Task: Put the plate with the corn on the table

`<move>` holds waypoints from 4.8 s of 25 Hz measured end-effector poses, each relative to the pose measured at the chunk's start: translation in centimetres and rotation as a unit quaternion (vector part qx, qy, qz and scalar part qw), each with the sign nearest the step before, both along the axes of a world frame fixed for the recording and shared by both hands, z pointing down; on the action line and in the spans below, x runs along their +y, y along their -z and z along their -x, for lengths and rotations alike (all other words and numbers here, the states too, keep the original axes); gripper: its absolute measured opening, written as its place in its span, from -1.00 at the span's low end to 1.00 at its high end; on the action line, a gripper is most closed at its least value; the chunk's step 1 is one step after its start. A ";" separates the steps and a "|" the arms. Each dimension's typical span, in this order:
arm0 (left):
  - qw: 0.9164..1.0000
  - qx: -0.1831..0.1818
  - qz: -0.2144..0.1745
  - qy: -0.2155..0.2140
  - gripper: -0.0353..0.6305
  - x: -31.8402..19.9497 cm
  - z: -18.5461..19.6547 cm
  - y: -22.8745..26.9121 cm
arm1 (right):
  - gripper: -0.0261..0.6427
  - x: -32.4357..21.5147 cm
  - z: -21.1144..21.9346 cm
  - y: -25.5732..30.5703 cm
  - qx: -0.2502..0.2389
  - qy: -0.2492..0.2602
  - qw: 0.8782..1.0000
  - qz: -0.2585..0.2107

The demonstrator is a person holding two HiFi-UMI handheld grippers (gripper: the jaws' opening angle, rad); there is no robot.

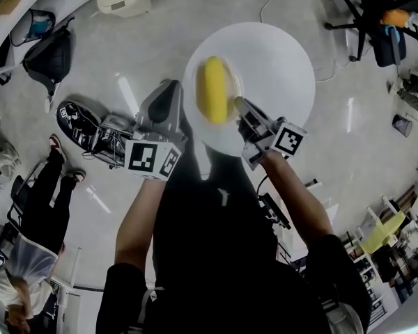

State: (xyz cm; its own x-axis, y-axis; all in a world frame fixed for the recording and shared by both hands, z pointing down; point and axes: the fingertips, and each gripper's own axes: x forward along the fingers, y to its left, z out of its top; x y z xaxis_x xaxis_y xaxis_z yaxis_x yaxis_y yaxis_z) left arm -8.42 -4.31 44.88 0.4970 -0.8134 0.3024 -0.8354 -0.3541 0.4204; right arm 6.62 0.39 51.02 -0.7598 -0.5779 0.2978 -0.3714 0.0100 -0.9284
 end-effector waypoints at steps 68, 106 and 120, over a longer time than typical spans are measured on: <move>0.999 0.010 0.048 -0.017 -0.88 -0.9 -0.9 -8.9 | -0.84 -0.7 0.7 -11.2 0.032 -0.001 0.997 0.072; 0.998 0.018 0.057 -0.013 -0.89 -0.1 -0.6 -10.0 | -0.82 -1.1 0.6 -12.8 0.053 -0.018 0.996 0.075; 0.998 0.023 0.056 -0.011 -0.89 -0.3 -0.6 -10.1 | -0.79 -0.5 0.2 -13.7 0.103 -0.013 0.991 0.084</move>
